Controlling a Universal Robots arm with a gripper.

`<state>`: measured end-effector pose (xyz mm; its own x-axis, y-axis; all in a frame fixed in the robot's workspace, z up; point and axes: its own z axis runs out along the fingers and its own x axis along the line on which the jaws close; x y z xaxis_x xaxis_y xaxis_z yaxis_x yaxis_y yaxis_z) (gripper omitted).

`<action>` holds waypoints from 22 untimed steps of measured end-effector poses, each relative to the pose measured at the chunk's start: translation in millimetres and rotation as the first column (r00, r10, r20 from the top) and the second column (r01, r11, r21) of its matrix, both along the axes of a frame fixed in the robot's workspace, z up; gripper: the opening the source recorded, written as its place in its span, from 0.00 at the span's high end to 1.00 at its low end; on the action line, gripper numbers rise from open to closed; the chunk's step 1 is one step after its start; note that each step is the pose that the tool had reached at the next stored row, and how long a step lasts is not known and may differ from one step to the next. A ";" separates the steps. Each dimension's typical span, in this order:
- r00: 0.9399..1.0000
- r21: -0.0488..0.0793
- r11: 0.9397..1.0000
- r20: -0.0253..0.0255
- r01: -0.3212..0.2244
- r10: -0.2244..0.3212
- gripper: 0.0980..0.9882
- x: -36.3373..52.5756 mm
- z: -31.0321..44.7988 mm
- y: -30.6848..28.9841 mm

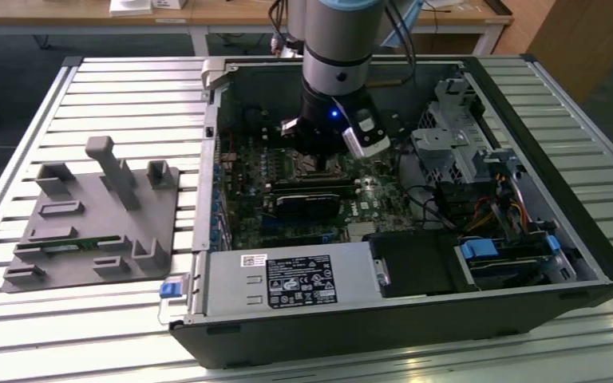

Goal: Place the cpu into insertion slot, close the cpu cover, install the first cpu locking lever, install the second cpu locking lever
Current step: 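Install the second cpu locking lever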

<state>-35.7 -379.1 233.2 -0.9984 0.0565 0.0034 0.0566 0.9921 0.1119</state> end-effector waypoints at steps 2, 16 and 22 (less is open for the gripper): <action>1.000 0.000 1.000 0.000 0.000 0.000 0.99 -6.1 -1.3 -0.2; 1.000 0.041 0.999 -0.004 0.000 0.000 0.99 -21.1 -6.3 -9.8; 1.000 0.045 0.999 -0.004 0.000 0.000 0.99 -23.1 -11.8 -10.0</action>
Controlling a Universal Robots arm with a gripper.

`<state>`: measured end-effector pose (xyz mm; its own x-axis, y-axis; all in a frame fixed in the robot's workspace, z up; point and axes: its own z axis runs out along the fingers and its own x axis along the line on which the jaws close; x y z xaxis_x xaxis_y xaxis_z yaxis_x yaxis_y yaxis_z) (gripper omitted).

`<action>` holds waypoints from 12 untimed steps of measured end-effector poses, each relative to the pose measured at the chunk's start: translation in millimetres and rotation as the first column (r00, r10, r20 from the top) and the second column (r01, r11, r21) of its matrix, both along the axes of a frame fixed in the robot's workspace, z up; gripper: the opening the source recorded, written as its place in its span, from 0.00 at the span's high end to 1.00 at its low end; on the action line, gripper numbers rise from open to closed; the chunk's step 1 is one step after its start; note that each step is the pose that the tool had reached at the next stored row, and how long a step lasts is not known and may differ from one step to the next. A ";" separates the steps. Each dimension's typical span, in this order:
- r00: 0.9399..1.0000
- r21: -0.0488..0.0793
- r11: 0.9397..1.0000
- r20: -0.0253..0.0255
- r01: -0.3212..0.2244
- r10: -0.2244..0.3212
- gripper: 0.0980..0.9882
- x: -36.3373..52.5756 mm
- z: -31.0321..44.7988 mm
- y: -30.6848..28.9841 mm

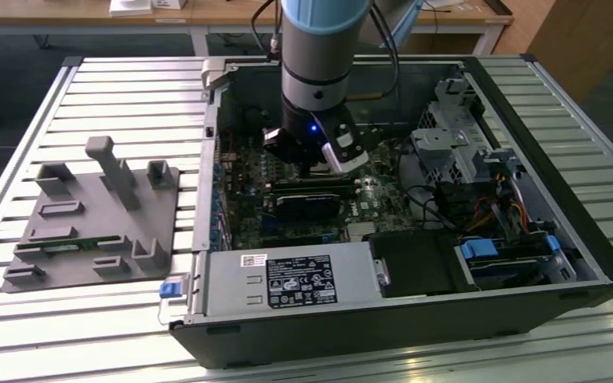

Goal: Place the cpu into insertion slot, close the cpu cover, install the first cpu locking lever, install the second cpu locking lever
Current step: 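Install the second cpu locking lever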

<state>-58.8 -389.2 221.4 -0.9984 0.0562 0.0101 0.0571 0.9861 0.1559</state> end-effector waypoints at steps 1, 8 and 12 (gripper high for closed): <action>1.000 0.004 1.000 0.000 0.000 0.000 0.99 -0.2 -0.1 -0.1; 1.000 0.035 0.999 0.000 0.000 0.000 0.99 -4.8 -0.3 -6.4; 1.000 0.042 0.999 0.000 0.000 0.000 0.99 -6.8 -0.2 -8.2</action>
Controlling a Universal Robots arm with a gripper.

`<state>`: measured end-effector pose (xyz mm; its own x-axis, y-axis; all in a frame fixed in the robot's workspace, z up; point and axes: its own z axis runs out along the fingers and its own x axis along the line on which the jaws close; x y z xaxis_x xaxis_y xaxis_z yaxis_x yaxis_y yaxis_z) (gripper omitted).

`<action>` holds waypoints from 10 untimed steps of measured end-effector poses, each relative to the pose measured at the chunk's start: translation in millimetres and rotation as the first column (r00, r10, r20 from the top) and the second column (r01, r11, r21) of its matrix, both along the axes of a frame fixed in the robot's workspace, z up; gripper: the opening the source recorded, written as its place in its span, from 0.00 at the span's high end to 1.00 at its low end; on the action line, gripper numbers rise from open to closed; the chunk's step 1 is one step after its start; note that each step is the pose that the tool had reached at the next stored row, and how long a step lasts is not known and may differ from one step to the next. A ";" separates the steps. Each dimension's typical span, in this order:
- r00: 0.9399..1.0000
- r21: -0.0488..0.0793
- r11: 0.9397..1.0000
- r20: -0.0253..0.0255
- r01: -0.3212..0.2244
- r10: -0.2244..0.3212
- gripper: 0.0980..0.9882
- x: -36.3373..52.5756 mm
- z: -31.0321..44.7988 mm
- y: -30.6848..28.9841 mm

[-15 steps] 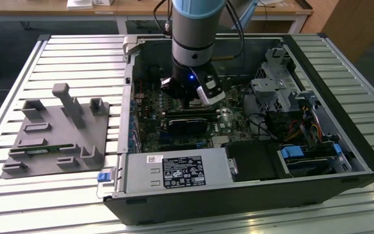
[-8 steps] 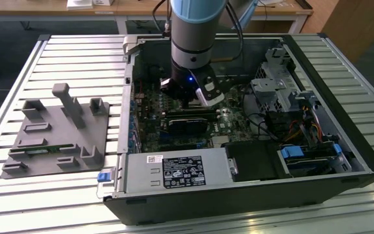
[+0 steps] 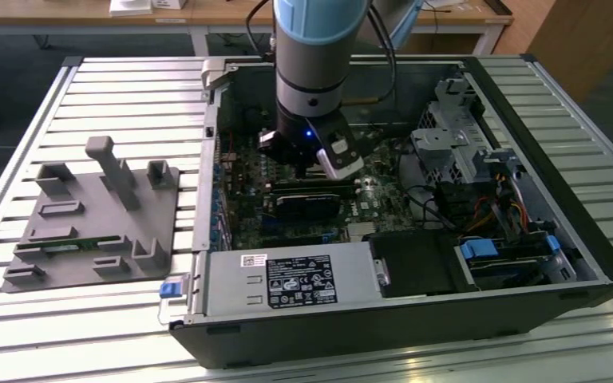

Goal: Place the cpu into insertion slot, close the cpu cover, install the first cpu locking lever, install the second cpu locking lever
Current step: 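Install the second cpu locking lever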

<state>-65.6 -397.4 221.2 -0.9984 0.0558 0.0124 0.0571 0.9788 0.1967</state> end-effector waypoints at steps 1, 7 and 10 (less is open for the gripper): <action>1.000 0.002 1.000 0.000 0.000 0.000 0.99 0.0 -0.1 -0.5; 1.000 0.017 1.000 0.000 0.000 0.000 0.99 -0.3 -6.3 -1.5; 1.000 0.020 1.000 0.000 0.001 -0.001 0.99 -1.0 -9.8 -1.7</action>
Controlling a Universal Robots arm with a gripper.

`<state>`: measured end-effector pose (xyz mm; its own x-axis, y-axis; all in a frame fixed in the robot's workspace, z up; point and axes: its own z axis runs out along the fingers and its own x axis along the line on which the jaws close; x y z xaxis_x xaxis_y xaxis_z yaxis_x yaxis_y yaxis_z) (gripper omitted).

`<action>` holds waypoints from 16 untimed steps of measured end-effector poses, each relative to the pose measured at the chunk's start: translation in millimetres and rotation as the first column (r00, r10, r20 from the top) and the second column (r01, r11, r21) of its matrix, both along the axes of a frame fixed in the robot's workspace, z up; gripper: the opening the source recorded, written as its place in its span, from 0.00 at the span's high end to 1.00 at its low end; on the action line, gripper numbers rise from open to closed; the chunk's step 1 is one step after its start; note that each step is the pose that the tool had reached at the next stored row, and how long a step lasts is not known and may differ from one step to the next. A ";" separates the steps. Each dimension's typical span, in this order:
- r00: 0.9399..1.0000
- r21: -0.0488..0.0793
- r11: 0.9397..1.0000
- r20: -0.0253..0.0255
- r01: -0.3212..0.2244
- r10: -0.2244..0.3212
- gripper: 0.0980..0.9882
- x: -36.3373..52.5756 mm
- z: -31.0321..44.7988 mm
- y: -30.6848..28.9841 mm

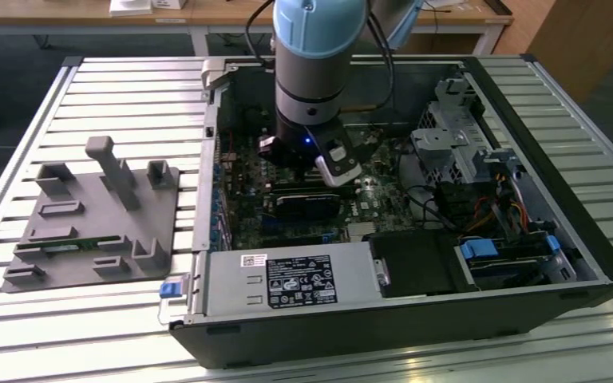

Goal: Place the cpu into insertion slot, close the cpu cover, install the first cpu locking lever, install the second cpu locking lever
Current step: 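Install the second cpu locking lever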

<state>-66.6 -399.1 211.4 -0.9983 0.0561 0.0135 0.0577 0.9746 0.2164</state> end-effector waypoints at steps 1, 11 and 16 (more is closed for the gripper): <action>1.000 0.003 1.000 0.000 0.000 0.000 0.99 -0.3 -0.7 0.0; 1.000 0.040 0.999 0.000 0.000 0.000 0.99 -3.1 -5.9 -4.9; 1.000 0.051 0.999 0.000 0.000 0.000 0.99 -5.2 -12.1 -5.2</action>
<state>-71.8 -404.3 199.2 -0.9983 0.0553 0.0165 0.0577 0.9624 0.2653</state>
